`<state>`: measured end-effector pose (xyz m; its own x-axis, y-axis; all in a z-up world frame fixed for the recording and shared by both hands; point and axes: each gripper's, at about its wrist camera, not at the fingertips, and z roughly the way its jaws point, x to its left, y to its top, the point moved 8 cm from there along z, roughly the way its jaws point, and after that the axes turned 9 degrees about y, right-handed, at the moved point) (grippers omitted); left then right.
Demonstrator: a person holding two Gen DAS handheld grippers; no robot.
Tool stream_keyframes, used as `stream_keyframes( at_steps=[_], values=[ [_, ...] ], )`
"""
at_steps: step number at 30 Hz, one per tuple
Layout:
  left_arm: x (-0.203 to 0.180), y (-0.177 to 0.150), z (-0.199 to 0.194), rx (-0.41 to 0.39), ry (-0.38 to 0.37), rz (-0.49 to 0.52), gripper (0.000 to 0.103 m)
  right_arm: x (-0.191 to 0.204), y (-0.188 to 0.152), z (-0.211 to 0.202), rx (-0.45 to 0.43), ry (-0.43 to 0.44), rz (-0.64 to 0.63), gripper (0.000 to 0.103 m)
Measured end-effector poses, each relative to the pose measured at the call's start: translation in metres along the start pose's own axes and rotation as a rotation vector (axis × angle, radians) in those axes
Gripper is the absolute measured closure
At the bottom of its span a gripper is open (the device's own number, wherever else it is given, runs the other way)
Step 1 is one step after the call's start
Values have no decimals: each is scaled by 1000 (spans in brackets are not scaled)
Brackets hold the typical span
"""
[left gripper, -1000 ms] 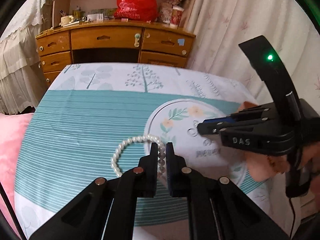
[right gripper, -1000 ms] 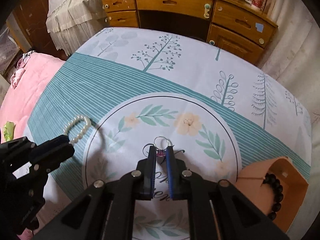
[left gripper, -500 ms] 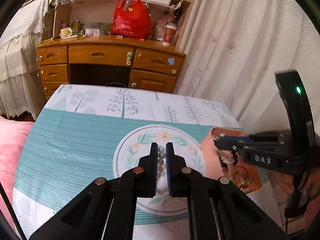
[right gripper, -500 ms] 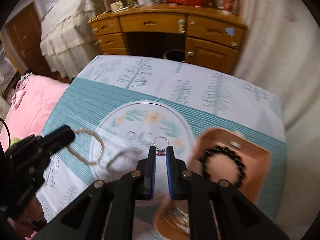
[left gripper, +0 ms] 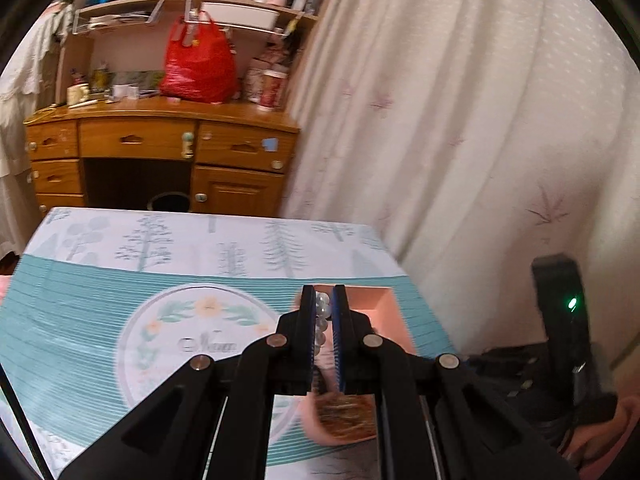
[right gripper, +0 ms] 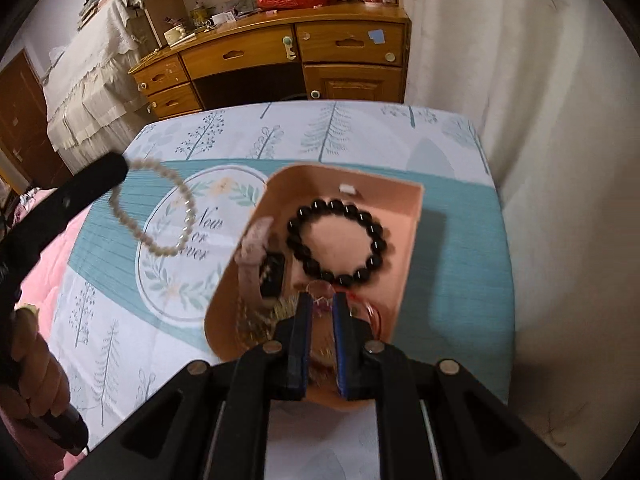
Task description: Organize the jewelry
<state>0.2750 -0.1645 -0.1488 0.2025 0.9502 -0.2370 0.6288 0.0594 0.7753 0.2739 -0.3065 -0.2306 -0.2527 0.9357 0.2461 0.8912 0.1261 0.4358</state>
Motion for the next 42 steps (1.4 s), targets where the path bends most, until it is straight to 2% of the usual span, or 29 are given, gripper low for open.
stream_keyframes(
  at_steps=[3, 7, 8, 9, 10, 12, 14, 17, 20, 22, 23, 24, 26, 28, 30, 33, 36, 40, 42],
  values=[
    [-24, -3, 3, 18, -53, 29, 98, -7, -15, -6, 9, 1, 29, 87],
    [-46, -16, 8, 52, -75, 82, 97, -12, -33, -18, -10, 20, 57, 84],
    [-50, -21, 9, 72, -82, 92, 94, -13, -36, -19, -11, 18, 63, 79],
    [-52, -26, 10, 91, -79, 96, 79, -15, -40, -21, -14, 14, 71, 73],
    [-52, -31, 11, 110, -72, 97, 70, -17, -46, -23, -16, 10, 84, 70],
    [-50, -40, 10, 138, -63, 94, 37, -19, -53, -26, -18, 8, 108, 63],
    [-44, -48, 6, 158, -42, 94, 27, -20, -61, -29, -21, -4, 138, 60],
    [-34, -63, -2, 208, -33, 109, 22, -20, -70, -34, -25, -20, 170, 53],
    [-13, -90, -15, 352, 15, 102, 22, -9, -91, -43, -45, -25, 252, 52],
    [-1, -104, -30, 431, 34, 76, 22, 5, -111, -53, -76, 12, 338, 52],
    [7, -112, -41, 474, 41, 57, 22, 14, -121, -57, -88, 32, 375, 47],
    [15, -121, -56, 517, 46, 44, 22, 24, -133, -61, -90, 57, 415, 36],
    [29, -135, -80, 596, 61, 44, 22, 48, -159, -65, -39, 108, 474, 23],
    [45, -143, -106, 651, 92, 63, 22, 63, -177, -73, 28, 85, 499, 22],
    [56, -140, -125, 634, 134, 82, 22, 71, -186, -88, 32, 30, 513, 21],
    [67, -122, -160, 553, 245, 114, 20, 85, -185, -111, 17, -1, 497, 12],
    [61, -104, -181, 488, 269, 91, 18, 93, -175, -128, 25, -34, 445, 8],
    [35, -86, -194, 392, 320, 68, 13, 98, -156, -147, -5, 8, 339, 7],
    [25, -86, -194, 394, 359, 65, 13, 99, -151, -155, -2, 4, 285, 7]
  ],
)
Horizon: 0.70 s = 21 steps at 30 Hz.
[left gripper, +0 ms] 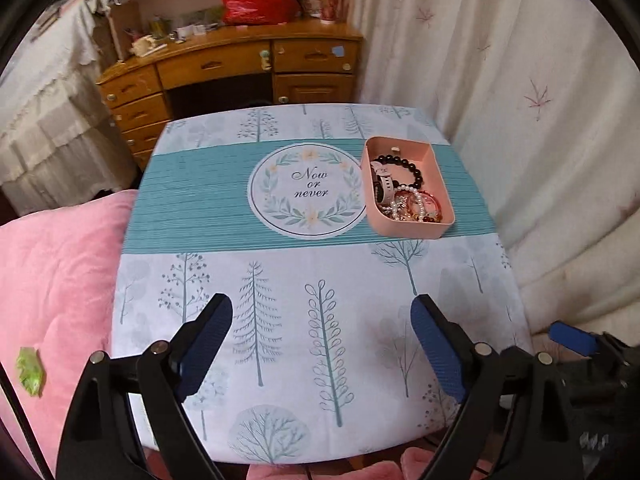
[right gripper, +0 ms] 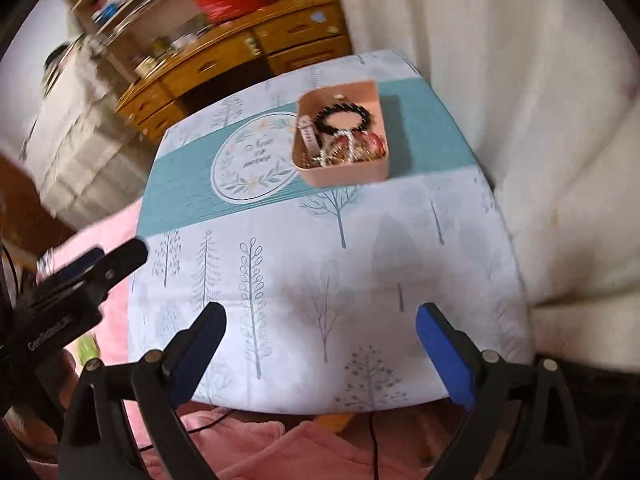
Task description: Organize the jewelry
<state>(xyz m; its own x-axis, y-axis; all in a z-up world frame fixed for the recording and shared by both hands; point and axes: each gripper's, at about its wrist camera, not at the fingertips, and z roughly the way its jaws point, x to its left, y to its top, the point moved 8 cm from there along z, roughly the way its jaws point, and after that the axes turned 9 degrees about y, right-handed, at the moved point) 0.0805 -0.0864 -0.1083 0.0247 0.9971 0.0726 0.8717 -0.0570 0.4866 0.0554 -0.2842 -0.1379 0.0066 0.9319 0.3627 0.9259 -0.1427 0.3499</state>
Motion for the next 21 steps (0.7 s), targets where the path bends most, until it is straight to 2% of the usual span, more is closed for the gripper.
stream_keyframes(
  at_steps=[5, 8, 11, 13, 15, 21],
  values=[
    [-26, -16, -2, 3, 81, 61, 13, -3, 0, -19, -49, -2, -45, 7],
    [-30, -17, -9, -27, 87, 25, 13, -4, 2, -26, -74, -30, -95, 7],
    [-31, -15, -16, -61, 89, 9, 13, -2, 4, -30, -94, -21, -143, 7],
    [-31, -14, -19, -71, 100, -2, 9, 0, 6, -32, -108, -19, -162, 6],
    [-29, -13, -20, -75, 105, -18, 1, -1, 10, -36, -129, -15, -174, 6],
    [-24, -13, -24, -94, 105, -50, 1, 3, 16, -41, -161, -6, -203, 6]
  ],
)
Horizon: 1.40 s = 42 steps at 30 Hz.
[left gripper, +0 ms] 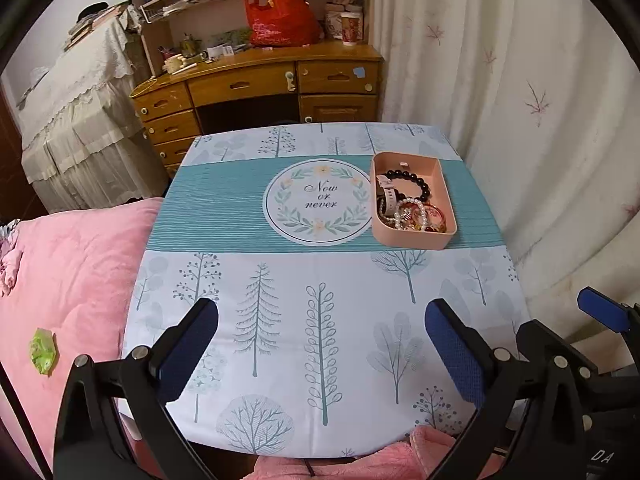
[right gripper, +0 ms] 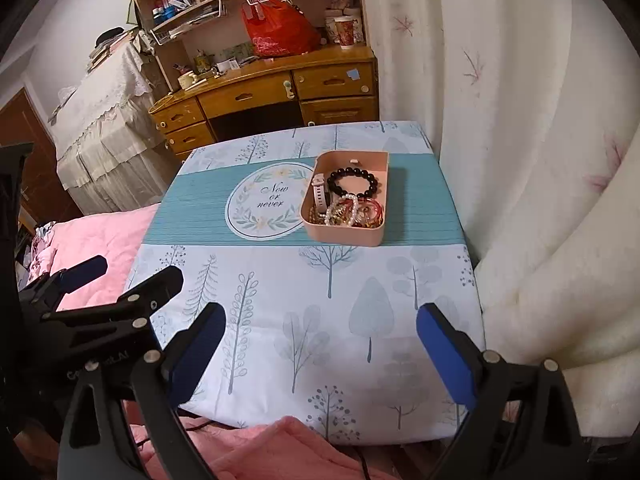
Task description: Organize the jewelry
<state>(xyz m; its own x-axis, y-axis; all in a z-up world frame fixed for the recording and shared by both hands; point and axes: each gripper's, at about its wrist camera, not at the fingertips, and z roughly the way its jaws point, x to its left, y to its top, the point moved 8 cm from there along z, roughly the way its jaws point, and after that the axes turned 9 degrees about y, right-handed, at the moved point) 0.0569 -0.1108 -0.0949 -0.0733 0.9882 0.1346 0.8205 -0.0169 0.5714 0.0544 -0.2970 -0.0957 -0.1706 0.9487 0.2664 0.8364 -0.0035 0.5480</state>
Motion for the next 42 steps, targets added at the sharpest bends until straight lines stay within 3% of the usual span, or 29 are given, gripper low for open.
stream_keyframes(
  at_steps=[12, 42],
  values=[
    [7, -3, 0, 7, 2, -42, 1, 3, 0, 4, 19, 1, -27, 1],
    [4, -9, 9, 58, 10, -13, 1, -9, -6, 19, 81, -10, 21, 1]
  ],
)
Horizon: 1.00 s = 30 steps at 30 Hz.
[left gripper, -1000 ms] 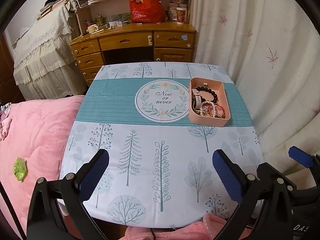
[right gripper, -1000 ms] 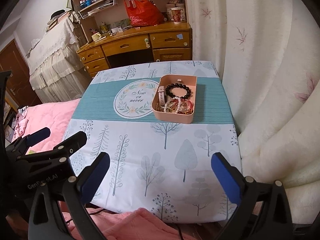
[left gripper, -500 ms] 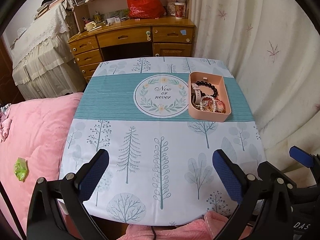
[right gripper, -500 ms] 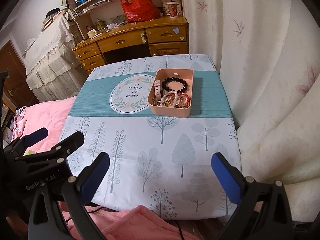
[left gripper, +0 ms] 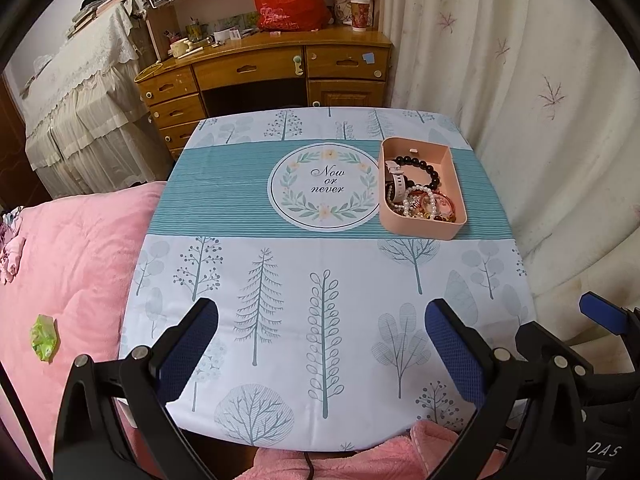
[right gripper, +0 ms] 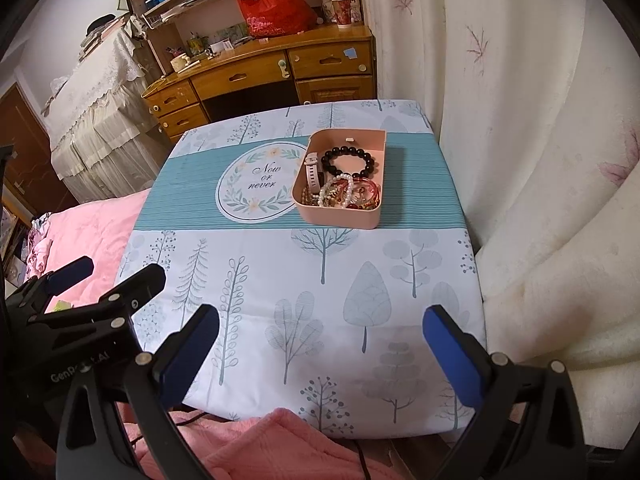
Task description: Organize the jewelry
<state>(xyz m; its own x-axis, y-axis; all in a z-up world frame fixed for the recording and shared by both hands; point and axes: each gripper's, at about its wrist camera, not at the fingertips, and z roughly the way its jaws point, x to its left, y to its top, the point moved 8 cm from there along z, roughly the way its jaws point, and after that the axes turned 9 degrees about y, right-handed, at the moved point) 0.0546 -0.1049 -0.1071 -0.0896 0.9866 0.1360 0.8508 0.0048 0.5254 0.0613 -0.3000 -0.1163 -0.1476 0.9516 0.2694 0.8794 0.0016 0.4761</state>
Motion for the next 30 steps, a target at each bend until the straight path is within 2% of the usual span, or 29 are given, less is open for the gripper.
stream_keyframes(
  at_steps=[14, 23, 30],
  values=[
    [-5, 1, 16, 62, 16, -4, 1, -10, 4, 14, 53, 5, 2, 1],
    [-7, -11, 32, 143, 36, 15, 1, -17, -4, 33, 134, 19, 34, 1],
    [-6, -15, 39, 176, 36, 24, 1, -18, -6, 37, 159, 12, 45, 1]
  ],
)
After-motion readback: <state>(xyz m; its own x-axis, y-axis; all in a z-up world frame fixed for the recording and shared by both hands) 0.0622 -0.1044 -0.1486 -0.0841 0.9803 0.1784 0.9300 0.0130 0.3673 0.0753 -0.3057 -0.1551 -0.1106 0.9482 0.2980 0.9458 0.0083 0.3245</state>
